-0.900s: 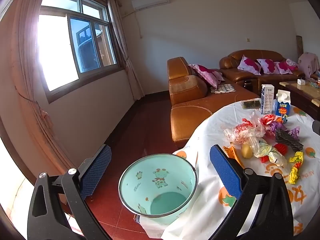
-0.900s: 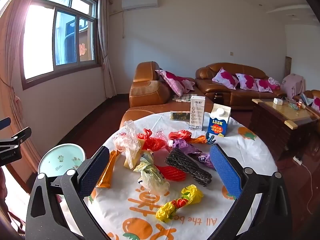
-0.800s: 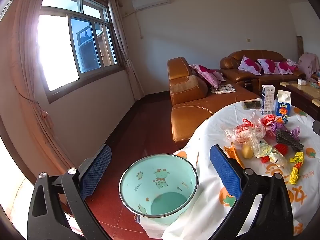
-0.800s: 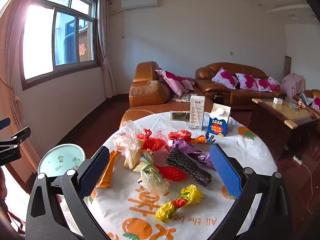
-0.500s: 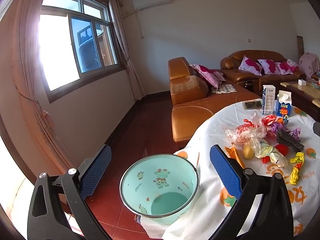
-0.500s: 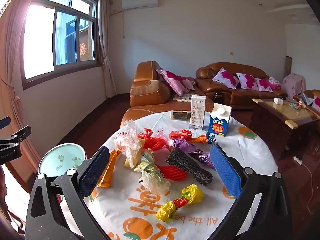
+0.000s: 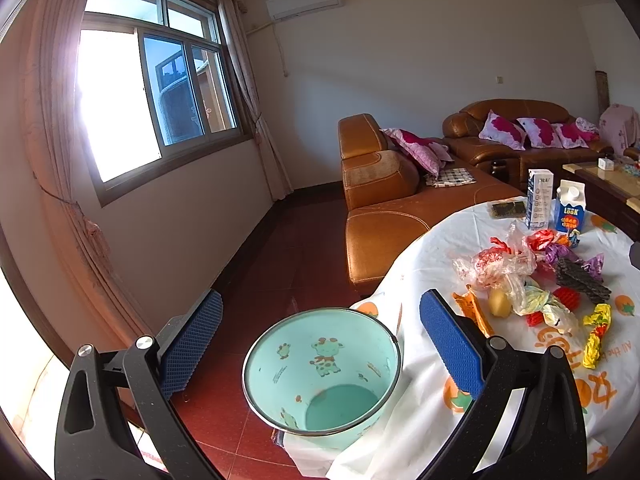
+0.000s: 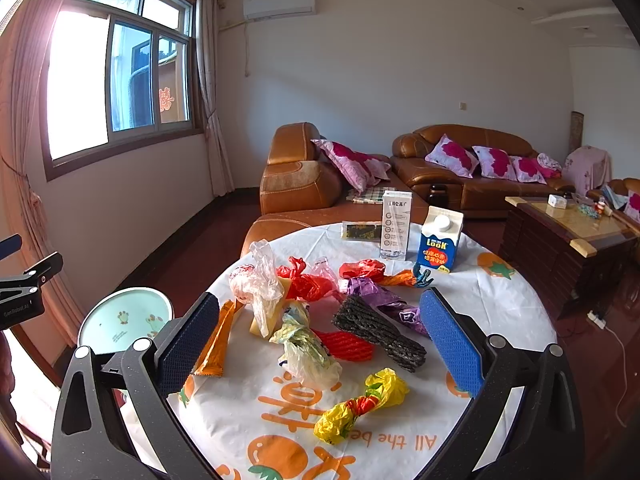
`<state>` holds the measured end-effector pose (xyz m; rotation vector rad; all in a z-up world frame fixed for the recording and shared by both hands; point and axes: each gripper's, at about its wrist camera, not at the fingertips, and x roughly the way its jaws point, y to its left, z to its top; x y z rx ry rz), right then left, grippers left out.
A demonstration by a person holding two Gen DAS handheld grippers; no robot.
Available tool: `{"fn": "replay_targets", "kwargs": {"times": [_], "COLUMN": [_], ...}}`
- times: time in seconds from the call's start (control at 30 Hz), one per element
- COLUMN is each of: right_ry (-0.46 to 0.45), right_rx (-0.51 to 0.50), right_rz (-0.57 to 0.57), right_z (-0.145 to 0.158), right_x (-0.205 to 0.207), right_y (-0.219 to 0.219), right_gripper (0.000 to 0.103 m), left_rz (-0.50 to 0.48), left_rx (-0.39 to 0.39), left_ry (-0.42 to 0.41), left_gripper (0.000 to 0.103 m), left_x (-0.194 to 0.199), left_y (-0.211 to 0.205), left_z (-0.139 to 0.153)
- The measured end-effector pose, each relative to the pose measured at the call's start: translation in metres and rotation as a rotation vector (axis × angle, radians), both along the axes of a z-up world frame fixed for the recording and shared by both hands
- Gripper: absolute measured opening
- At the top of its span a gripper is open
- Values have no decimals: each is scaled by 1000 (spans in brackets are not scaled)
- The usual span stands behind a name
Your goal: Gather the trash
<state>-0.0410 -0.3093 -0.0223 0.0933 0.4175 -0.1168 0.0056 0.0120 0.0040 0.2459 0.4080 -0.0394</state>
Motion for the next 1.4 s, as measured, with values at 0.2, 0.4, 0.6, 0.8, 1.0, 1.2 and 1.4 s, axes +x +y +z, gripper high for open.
{"fn": "replay_targets", "kwargs": {"times": [0.2,0.4,0.6,0.8,1.0,1.2,1.4], "right_ry": [1,-1,2,3,0,1,2], "right_rx": [1,0,-1,-1,-3,-4,-4], "right_rz": [-1,-1,-1,-2,1,0,0], "right_z": [0,0,0,0,-3,-4,-4], "right_x": [0,-1,-1,0,-1,-1,-1], "right_y": [0,1,2,1,6,6,7], "right_gripper": [99,99,99,99,99,99,99], "left_rz": [9,11,13,19,22,21,22], "left_rx": [7,6,7,6,6,6,6], "left_ry": [-5,-6,-5,-6,-7,-6,-6], "left_gripper": [97,97,97,97,97,97,97], "left_x": [-4,-2,-2,-1,-1,-1,-1], "left_y": [-6,-5,-5,-4,-5,-4,-3], "left_z": [-4,-5,-5,-5,-5,-5,-5]}}
